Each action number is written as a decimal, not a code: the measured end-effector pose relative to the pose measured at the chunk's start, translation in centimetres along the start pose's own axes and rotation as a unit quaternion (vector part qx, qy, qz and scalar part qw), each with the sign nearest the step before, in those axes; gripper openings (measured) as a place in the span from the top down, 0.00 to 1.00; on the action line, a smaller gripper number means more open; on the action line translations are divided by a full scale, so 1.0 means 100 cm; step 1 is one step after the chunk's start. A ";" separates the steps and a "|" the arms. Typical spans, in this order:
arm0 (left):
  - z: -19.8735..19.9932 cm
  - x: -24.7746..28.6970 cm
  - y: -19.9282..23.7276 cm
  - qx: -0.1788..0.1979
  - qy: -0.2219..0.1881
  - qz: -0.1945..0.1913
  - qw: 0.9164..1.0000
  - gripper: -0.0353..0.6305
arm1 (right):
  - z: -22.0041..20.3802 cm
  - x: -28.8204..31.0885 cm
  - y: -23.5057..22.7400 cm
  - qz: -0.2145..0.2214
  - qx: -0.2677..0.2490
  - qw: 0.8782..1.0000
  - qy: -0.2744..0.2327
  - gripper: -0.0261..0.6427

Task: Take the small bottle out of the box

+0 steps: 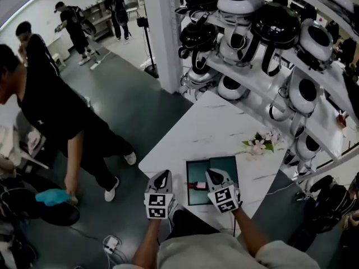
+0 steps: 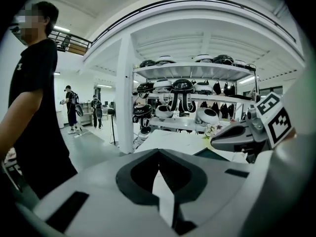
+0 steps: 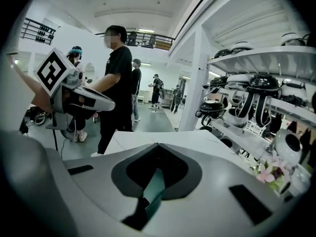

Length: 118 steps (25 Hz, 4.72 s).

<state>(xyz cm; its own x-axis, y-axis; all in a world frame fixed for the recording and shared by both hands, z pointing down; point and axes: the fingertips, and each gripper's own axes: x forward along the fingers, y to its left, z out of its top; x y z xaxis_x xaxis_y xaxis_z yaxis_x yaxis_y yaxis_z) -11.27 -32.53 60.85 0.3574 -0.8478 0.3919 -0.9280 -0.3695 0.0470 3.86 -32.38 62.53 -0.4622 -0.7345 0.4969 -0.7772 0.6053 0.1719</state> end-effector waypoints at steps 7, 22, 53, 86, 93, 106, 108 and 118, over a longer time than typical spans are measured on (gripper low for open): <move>-0.013 0.021 0.005 -0.005 0.015 -0.026 1.000 0.92 | -0.018 0.021 0.007 0.005 0.007 1.000 0.029 0.93; -0.065 0.032 -0.006 -0.026 0.055 -0.046 0.997 0.92 | -0.078 0.030 0.035 0.034 -0.011 0.995 0.097 0.93; -0.110 0.019 -0.021 -0.051 0.079 -0.035 0.995 0.92 | -0.165 0.054 0.081 0.163 -0.370 0.875 0.265 0.53; -0.113 0.022 -0.002 -0.071 0.079 -0.025 0.994 0.92 | -0.188 0.085 0.097 0.280 -0.386 0.786 0.394 0.61; -0.114 0.018 0.004 -0.072 0.077 -0.020 0.994 0.92 | -0.187 0.085 0.098 0.279 -0.389 0.788 0.387 0.61; -0.096 0.010 0.001 -0.058 0.058 -0.020 0.996 0.92 | -0.145 0.079 0.082 0.222 -0.328 0.860 0.322 0.61; -0.094 0.010 -0.002 -0.057 0.056 -0.023 0.997 0.92 | -0.137 0.079 0.079 0.212 -0.299 0.878 0.307 0.61; -0.086 0.010 -0.006 -0.057 0.050 -0.024 0.997 0.92 | -0.104 0.069 0.053 0.145 -0.022 0.969 0.200 0.61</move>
<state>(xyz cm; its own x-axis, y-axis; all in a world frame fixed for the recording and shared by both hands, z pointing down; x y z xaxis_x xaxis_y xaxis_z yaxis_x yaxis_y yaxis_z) -11.24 -29.93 69.10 0.3947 -0.7859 0.4760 -0.9180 -0.3587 0.1690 1.00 -31.08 75.71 -0.4487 -0.3589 0.8185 -0.6165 0.7873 0.0073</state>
